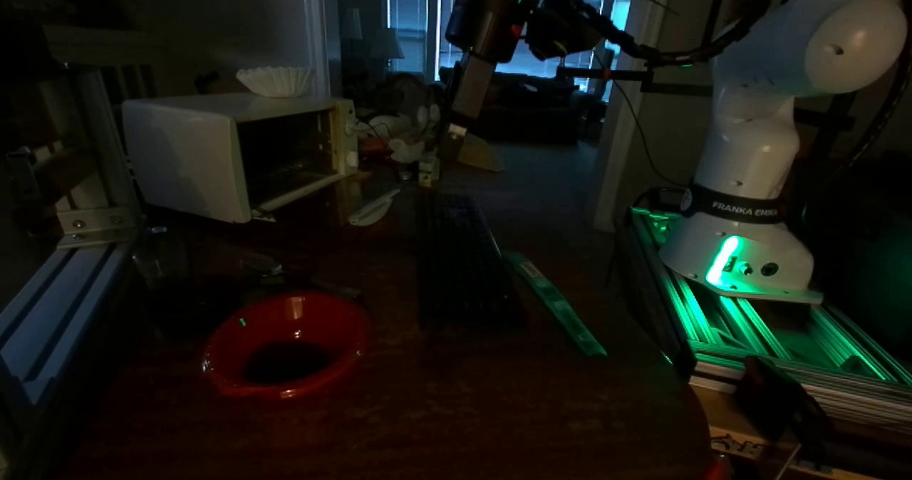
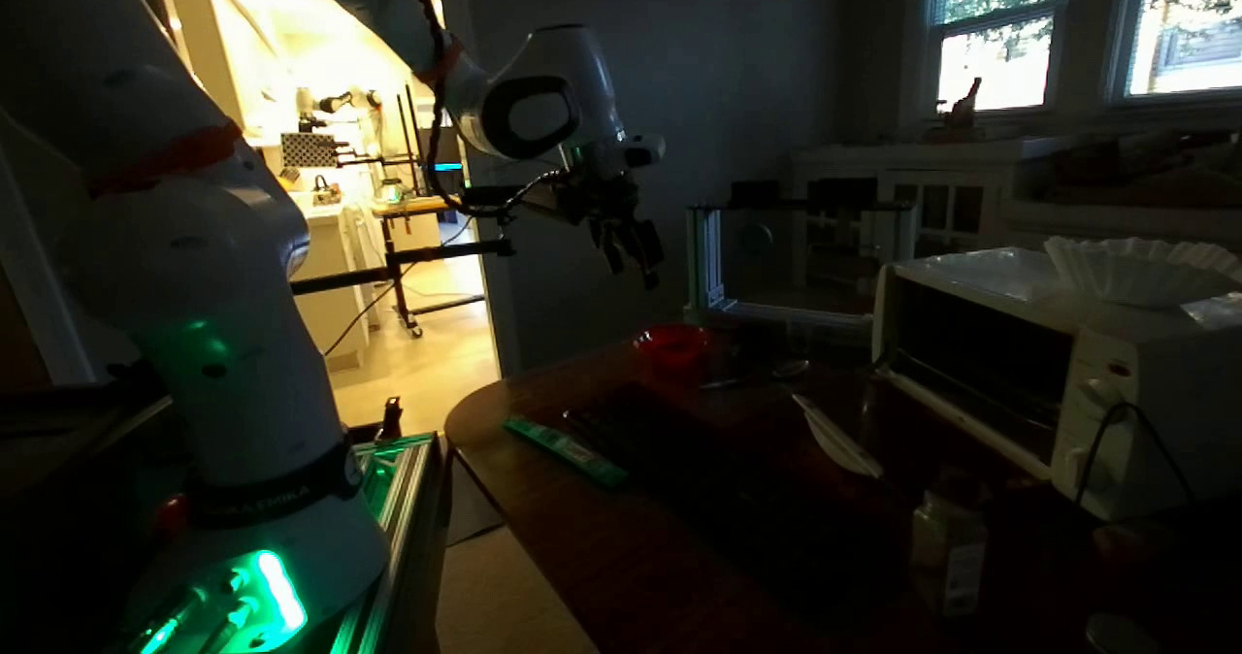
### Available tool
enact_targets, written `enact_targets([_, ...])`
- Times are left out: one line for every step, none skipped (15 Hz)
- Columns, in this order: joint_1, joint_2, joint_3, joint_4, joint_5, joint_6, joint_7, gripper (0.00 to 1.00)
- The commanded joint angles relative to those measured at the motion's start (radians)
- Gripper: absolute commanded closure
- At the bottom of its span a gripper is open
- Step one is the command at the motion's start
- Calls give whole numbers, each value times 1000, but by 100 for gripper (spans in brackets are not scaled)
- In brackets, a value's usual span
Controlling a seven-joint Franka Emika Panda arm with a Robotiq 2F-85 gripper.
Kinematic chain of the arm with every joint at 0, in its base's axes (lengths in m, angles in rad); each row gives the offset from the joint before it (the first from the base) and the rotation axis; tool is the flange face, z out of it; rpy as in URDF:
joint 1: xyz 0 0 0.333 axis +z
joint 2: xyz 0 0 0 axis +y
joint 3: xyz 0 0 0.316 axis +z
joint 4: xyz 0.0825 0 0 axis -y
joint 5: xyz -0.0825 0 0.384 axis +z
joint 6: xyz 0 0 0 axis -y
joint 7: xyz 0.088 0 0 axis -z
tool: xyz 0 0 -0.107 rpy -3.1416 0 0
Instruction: Remove the orange bowl from the microwave and put it on the table
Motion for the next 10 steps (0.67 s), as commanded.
enact_targets([64,-22,-74,-1,-98,-24,73,0])
enact_targets([64,-49,-76,0,-124,-49,96,0])
enact_targets([66,-68,-77,-1,-134,-61,105,0])
enact_targets([67,-80,-77,-2,-138,-68,111,0])
enact_targets([68,-82,-77,-2,-139,-70,112,0])
enact_targets([68,-82,-77,-3,-139,-70,112,0])
enact_targets([68,-82,-78,-3,-139,-71,112,0])
enact_targets([68,-82,-78,-4,-140,-71,112,0])
enact_targets([68,-82,-78,-4,-140,-71,112,0])
enact_targets([68,-82,-78,-4,-140,-71,112,0])
